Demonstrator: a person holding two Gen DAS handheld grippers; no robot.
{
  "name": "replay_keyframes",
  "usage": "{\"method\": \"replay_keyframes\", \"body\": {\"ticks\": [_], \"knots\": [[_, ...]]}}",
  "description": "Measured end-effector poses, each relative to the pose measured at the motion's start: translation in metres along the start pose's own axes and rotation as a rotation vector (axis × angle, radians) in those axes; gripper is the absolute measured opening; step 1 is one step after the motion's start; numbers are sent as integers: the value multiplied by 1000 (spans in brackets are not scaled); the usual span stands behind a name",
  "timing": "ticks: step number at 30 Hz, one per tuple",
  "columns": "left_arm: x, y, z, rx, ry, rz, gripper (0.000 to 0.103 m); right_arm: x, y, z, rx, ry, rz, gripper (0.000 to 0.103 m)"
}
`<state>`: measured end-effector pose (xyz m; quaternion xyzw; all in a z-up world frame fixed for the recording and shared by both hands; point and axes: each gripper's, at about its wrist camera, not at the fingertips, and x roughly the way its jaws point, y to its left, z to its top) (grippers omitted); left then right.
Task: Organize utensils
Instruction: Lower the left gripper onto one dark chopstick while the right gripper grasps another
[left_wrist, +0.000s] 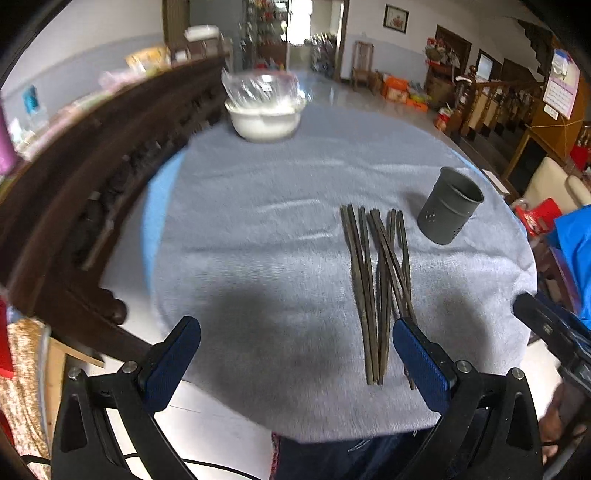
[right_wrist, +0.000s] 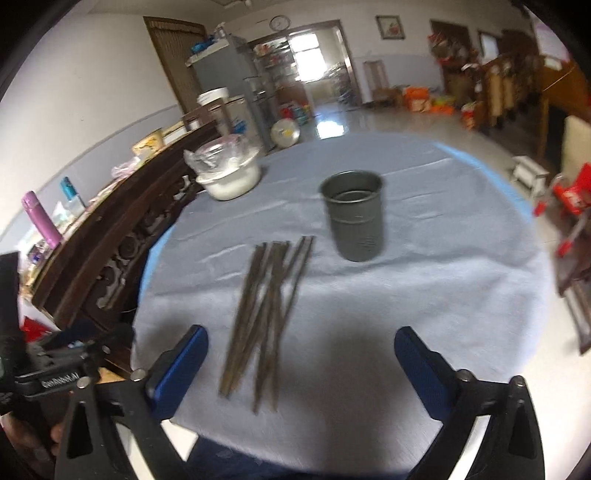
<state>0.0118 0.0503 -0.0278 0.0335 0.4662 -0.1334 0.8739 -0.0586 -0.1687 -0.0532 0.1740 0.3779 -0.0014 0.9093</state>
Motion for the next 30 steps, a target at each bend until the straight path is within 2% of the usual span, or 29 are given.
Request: {"method": "replay_keyframes", "body": {"ticks": [2,4,7,9,13,18,22,26,29,30], "knots": [[16,4,10,-8,25,-21,98,28,-2,9,10,42,30,57],[33,6,22,-13,57,-50,84,56,-8,17,43,92,50,41],[60,6,44,-7,96,-114,67,86,-12,29,56,102,31,39],[76,6,57,-10,126,-134,59,100,-8,37,43,108,20,39],[110,2,79,-22,199,-205,59,129,-5,51,21,138,-40,37],[140,-2,97,-37,272,-259,59,164,-9,66,31,206,-100,30],[158,-9,109,-27,311,-271,59,183,-6,72,16,263,-155,27],[174,-15,115,-14,339,-272,58,195,-6,72,34,293,-167,22],[184,-16,119,-11,358,-263,51,202,-3,74,30,309,-171,17],[186,-16,120,-15,364,-260,44,206,-4,74,34,315,-167,14]]}}
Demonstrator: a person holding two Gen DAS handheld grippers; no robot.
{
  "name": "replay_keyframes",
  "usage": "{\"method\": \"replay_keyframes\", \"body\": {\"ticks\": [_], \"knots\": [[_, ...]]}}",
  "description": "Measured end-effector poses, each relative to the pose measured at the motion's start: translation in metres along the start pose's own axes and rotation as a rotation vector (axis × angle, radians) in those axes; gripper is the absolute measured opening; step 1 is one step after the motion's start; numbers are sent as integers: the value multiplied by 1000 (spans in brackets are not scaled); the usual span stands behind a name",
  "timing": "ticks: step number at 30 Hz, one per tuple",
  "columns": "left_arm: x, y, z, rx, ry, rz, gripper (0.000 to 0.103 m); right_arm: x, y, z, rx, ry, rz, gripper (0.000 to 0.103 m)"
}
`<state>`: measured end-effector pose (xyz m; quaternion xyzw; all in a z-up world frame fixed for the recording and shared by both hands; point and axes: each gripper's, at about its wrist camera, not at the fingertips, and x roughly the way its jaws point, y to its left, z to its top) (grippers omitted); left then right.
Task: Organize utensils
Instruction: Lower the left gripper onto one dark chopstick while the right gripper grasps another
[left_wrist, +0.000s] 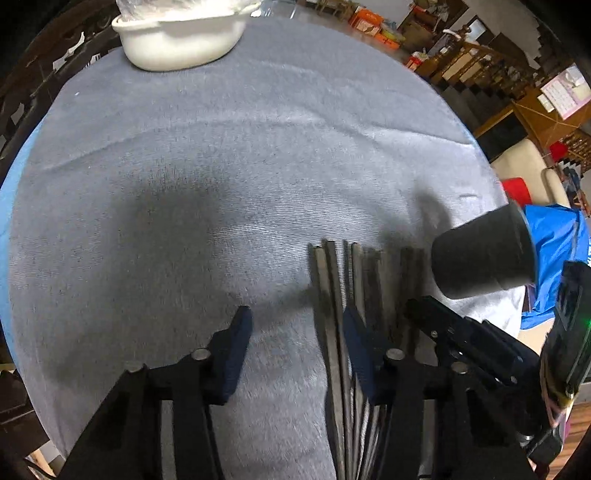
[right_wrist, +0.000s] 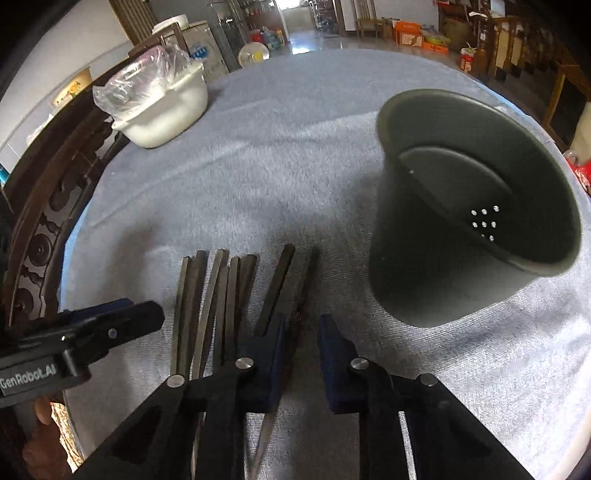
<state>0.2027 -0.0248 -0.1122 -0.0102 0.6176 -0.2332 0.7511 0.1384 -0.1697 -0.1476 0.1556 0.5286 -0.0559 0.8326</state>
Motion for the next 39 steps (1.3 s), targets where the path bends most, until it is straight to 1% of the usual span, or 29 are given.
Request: {"method": "replay_keyframes", "body": {"ticks": [1,2,3,4,6,7,9,13,15,17,18,19,20,22,24,26,28,29,30,31,32,34,39], "knots": [[4,1,2,-5,9,-5,38,1,-1,0,4,-3,7,13],[8,1,4,-6,18,-8,35,1,-1,0,4,-7,12,12],[11,1,5,-8,25,-8,30,0,-2,-2,6,-7,21,12],[13,2,6,-11,22,1,25,0,-3,-3,9,-5,27,11],[13,1,7,-3,16,8,21,-2,-5,-4,8,-5,36,10],[14,1,7,-2,13,8,17,-3,-6,-5,5,-9,35,10],[14,3,7,5,9,31,8,-3,-7,-8,7,-8,35,10],[9,8,5,-8,18,41,8,-7,-12,-9,14,7,29,10],[3,11,5,-24,9,15,8,-6,-10,-9,18,13,24,11],[-2,15,9,-50,3,-31,17,-3,-8,-8,22,17,25,12],[-5,15,10,-58,-3,-47,32,-2,-8,-7,23,13,21,13],[-7,14,12,-63,-13,-48,48,-2,-7,-8,23,11,20,13],[-8,11,13,-63,-24,-39,52,-2,-7,-8,19,10,18,13],[-4,5,16,-58,-19,-37,52,-2,-6,-9,9,6,13,13],[4,2,20,-67,0,-52,52,-4,-8,-10,11,6,15,13],[11,3,21,-67,18,-31,52,-5,-9,-11,12,9,17,13],[10,2,20,-59,3,-20,40,-6,-9,-11,12,14,16,13],[13,1,21,-55,11,-27,34,-6,-9,-11,11,16,15,13],[15,0,20,-53,15,-28,23,-5,-9,-10,11,18,13,13],[16,1,20,-47,11,-13,15,-5,-9,-9,12,20,13,13],[19,-1,21,-34,8,3,13,-4,-8,-8,16,22,12,13],[17,1,19,-17,8,2,12,-3,-8,-5,30,28,14,13],[12,14,14,-24,17,5,12,2,-7,2,55,32,6,13]]}}
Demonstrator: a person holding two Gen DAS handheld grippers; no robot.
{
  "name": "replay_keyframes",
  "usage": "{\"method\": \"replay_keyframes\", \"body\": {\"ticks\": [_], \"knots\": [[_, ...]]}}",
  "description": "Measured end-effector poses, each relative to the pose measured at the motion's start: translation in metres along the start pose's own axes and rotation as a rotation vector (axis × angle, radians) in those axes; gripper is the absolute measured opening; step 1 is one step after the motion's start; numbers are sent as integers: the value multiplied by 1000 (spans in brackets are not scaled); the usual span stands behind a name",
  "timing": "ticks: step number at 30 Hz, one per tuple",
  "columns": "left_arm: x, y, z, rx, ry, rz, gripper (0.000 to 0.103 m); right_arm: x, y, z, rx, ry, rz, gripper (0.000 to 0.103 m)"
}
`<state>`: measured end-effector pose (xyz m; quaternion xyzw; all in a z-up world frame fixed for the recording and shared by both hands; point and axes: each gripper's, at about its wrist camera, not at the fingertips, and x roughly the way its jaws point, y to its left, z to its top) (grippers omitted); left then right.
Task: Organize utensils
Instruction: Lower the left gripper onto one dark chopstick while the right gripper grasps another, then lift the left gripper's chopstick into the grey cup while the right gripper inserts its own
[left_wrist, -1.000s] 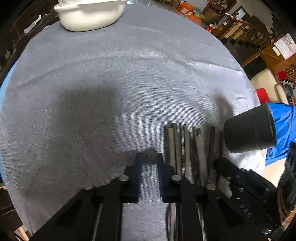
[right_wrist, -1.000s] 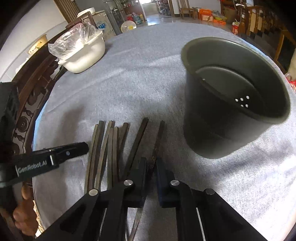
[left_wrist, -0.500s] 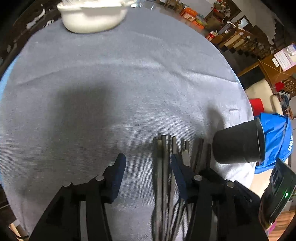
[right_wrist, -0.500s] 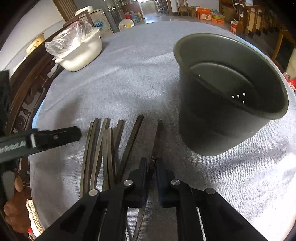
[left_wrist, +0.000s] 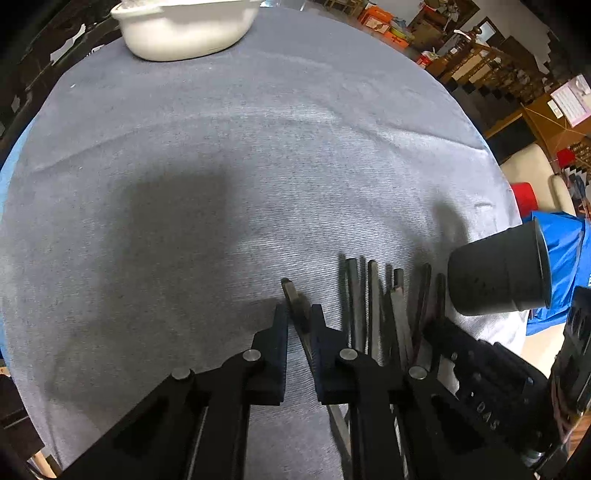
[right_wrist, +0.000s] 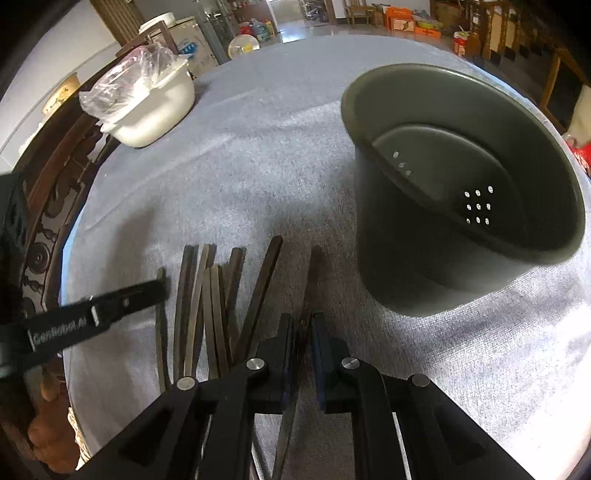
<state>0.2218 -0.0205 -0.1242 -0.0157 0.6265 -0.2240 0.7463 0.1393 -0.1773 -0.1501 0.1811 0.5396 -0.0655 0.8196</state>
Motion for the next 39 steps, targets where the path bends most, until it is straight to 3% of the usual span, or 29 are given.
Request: {"method": "replay_keyframes", "body": {"ticks": [5,11,22,30,39], "knots": [[1,1,4,-24,16,9,12,4,8,5,-38,-37,-14,10],[-6,2,-1,-53,-26,31,9,-20,8,0,-46,-120,58,8],[-139,-42,-46,56,-318,8,7,-120,-14,-21,-94,-415,276,7],[-211,-87,-60,121,-493,-32,7,-200,-32,-33,-80,-643,330,7],[-258,-139,-35,141,-656,-75,7,-269,-51,-11,-41,-870,303,7]]}}
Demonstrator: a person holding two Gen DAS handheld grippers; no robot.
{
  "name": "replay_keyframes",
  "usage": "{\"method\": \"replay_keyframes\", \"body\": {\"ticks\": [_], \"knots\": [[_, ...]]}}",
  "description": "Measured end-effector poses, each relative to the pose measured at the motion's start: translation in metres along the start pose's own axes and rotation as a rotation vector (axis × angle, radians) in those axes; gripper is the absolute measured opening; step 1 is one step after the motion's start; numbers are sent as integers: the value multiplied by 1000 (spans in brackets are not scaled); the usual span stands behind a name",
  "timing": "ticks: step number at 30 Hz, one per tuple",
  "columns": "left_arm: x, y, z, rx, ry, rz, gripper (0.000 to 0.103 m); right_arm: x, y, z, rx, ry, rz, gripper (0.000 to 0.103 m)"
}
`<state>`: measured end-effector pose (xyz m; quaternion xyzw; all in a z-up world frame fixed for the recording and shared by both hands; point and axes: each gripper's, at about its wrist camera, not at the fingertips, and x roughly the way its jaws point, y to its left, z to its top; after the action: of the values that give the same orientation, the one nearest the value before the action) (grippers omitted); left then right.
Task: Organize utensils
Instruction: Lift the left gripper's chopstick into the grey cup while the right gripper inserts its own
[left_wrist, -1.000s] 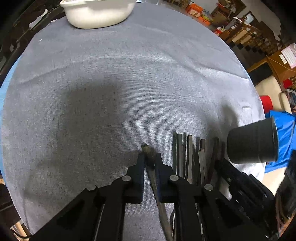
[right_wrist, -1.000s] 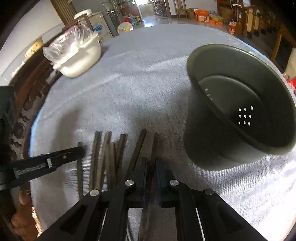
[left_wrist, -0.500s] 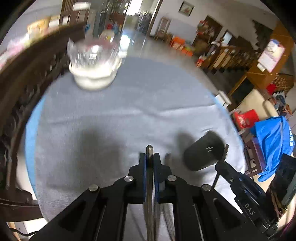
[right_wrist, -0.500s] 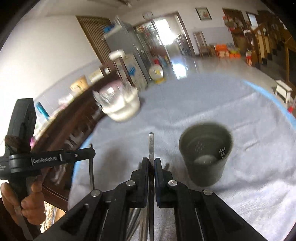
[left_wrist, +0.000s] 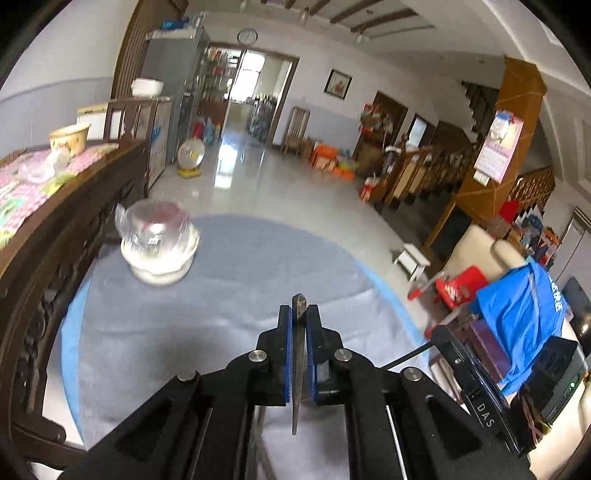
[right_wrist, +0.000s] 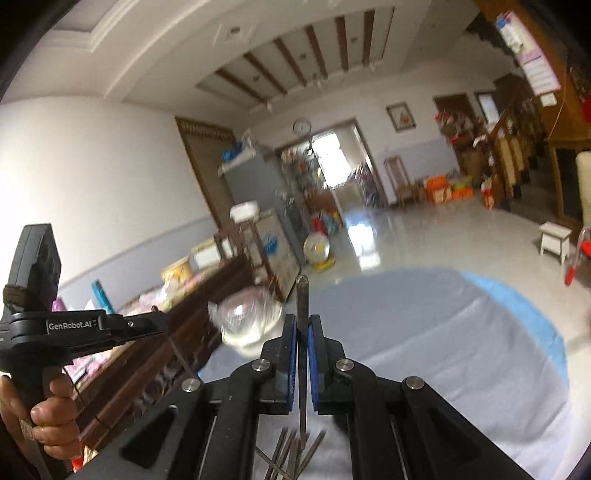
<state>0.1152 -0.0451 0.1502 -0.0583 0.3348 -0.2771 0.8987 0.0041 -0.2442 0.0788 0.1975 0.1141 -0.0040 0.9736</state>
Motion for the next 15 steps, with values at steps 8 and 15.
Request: {"method": "replay_keyframes", "body": {"ticks": [8,15], "knots": [[8,-44,30,6,-119,-33,7,-4,-7,40,-59,-96,-104,7],[66,-60,13,14,-44,-3,7,33,-21,28,-64,58,-154,7]]}}
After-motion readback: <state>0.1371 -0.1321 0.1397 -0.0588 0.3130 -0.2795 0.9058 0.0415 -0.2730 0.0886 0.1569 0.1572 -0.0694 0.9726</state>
